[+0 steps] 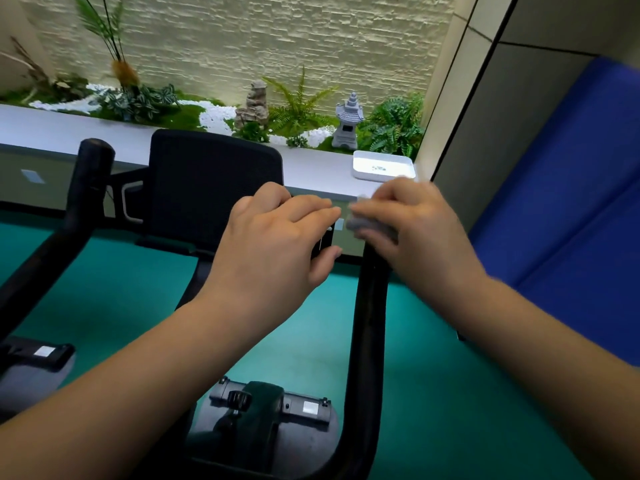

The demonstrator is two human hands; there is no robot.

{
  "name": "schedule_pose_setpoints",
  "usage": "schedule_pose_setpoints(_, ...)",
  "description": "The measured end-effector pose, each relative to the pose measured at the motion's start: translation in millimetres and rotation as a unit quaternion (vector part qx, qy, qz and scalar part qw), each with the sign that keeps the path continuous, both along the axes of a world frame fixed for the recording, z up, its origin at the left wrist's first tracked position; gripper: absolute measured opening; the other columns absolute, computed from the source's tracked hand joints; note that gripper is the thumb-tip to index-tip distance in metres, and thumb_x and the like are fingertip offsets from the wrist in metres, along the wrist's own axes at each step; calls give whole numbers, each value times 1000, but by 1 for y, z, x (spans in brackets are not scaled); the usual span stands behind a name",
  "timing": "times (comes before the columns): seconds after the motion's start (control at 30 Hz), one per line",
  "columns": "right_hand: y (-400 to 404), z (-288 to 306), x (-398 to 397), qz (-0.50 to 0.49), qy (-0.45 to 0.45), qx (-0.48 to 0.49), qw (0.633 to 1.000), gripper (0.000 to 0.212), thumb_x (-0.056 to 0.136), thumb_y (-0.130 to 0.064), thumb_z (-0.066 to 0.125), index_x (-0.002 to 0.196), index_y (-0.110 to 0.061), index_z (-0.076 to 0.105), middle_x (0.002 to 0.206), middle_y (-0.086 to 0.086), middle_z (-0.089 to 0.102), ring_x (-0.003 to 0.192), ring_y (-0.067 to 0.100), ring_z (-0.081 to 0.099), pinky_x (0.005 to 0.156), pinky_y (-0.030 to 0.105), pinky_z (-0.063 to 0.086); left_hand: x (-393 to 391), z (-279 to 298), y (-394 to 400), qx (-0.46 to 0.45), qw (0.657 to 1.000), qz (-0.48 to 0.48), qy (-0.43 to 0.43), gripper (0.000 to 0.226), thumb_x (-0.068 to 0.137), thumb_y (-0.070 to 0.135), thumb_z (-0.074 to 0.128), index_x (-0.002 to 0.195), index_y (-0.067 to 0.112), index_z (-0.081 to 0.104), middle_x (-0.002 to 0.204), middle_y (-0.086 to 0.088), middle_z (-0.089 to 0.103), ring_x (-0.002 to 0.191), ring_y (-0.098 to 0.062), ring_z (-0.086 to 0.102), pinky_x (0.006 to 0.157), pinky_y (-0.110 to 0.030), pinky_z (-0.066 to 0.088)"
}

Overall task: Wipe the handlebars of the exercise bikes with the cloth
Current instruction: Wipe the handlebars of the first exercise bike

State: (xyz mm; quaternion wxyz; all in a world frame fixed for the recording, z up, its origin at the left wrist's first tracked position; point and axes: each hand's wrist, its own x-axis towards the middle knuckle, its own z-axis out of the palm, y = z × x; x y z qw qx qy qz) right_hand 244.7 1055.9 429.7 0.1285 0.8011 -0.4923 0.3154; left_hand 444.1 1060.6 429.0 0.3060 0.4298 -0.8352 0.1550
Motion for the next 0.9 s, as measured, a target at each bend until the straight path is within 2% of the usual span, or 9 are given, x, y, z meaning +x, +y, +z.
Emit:
schedule_pose_setpoints(0.13, 21, -31, 1, 42, -41, -5, 998, 25, 88, -25, 66, 108, -13, 73, 94, 8, 61, 81, 29, 52, 74, 31, 40, -4, 0, 0, 5, 1000, 4, 7, 40, 84, 40, 52, 114, 21, 69, 112, 7, 68, 94, -25, 55, 73, -36, 39)
schedule_pose_setpoints(0.27, -3, -21, -6, 32, -133, -45, 990, 30, 86, -20, 67, 115, -11, 69, 98, 13, 54, 86, 29, 54, 75, 40, 47, -7, 0, -1, -1, 1000, 5, 3, 34, 83, 34, 59, 112, 18, 70, 108, 5, 70, 90, -25, 56, 72, -36, 42)
schedule_pose_setpoints(0.4, 20, -47, -3, 30, -253, -29, 966, 38, 83, -16, 71, 120, -11, 64, 101, 11, 47, 90, 21, 50, 85, 26, 46, -11, -2, -2, 1, 1000, -5, 12, 32, 85, 27, 61, 111, 11, 71, 107, -2, 70, 89, -27, 58, 75, -37, 49)
schedule_pose_setpoints(0.57, 19, -54, 4, 3, -338, -13, 941, 50, 85, -12, 67, 132, -10, 50, 99, 4, 40, 93, 10, 43, 91, 11, 36, -12, -3, 0, -4, 1000, 7, 19, 31, 87, 25, 60, 111, 10, 71, 107, -3, 71, 91, -27, 58, 77, -38, 50)
schedule_pose_setpoints(0.67, 1, -40, 10, -29, -453, 19, 891, 48, 88, -13, 63, 135, -14, 51, 99, -3, 40, 90, -2, 46, 90, 6, 34, -12, -3, 1, -3, 1000, 17, 20, 31, 88, 26, 59, 113, 11, 70, 108, -2, 70, 92, -26, 58, 78, -37, 49)
schedule_pose_setpoints(0.77, 7, -47, 12, -51, -541, 95, 834, 45, 93, -17, 59, 136, -23, 50, 105, 3, 50, 88, -9, 51, 85, 5, 37, -14, -4, 2, -4, 1000, 22, 19, 32, 89, 25, 57, 114, 10, 69, 110, -3, 70, 94, -26, 57, 81, -36, 47)
schedule_pose_setpoints(0.83, 21, -58, 15, -53, -595, 161, 786, 40, 95, -24, 55, 135, -27, 53, 112, 4, 60, 92, -2, 58, 87, 17, 45, -15, -5, 3, -8, 999, 25, 19, 32, 89, 25, 56, 114, 9, 69, 110, -3, 70, 93, -26, 57, 84, -35, 45)
schedule_pose_setpoints(0.87, 25, -62, 17, -53, -613, 190, 765, 35, 96, -27, 53, 132, -27, 57, 107, 1, 64, 88, 5, 62, 82, 25, 50, -15, -5, 3, -10, 999, 27, 19, 32, 89, 24, 56, 114, 8, 69, 110, -4, 70, 93, -27, 57, 84, -34, 44)
schedule_pose_setpoints(0.9, 24, -61, 16, -48, -630, 216, 744, 31, 98, -29, 50, 126, -23, 60, 93, -3, 67, 76, 10, 62, 70, 29, 52, -15, -5, 3, -12, 999, 28, 19, 32, 90, 24, 55, 113, 8, 69, 110, -4, 70, 92, -27, 57, 84, -34, 44)
